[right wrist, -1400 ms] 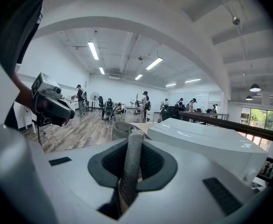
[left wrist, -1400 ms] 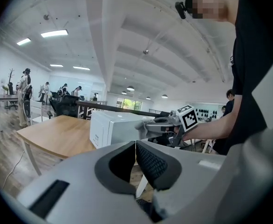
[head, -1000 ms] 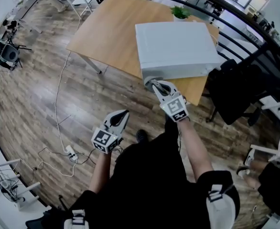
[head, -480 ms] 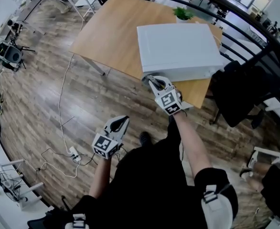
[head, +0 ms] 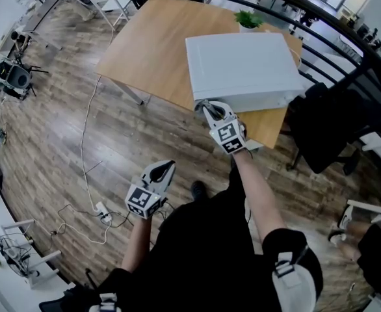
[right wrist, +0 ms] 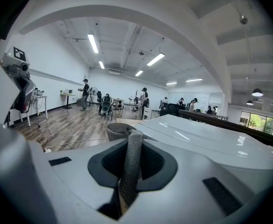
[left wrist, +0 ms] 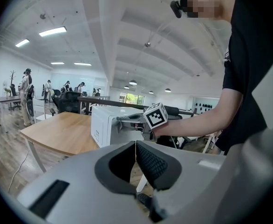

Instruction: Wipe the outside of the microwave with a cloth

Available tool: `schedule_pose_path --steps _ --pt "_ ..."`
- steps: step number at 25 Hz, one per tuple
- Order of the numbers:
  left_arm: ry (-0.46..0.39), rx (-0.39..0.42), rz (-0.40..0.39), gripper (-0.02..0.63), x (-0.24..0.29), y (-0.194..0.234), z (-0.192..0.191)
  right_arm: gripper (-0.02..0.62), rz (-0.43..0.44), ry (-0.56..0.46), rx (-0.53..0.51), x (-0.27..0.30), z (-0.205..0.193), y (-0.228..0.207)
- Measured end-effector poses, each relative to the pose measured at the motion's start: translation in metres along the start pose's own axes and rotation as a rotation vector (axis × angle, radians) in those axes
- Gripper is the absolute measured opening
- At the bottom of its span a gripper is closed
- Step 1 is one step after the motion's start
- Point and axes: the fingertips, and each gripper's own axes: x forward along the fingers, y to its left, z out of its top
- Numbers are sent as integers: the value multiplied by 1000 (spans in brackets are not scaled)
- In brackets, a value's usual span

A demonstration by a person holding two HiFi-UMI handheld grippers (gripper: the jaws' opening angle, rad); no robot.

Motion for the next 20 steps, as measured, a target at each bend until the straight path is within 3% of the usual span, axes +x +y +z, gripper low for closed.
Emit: schedule_pose_path --steps 20 --pt "-2 11 -47 6 22 -4 4 34 -112 43 40 -29 -29 -57"
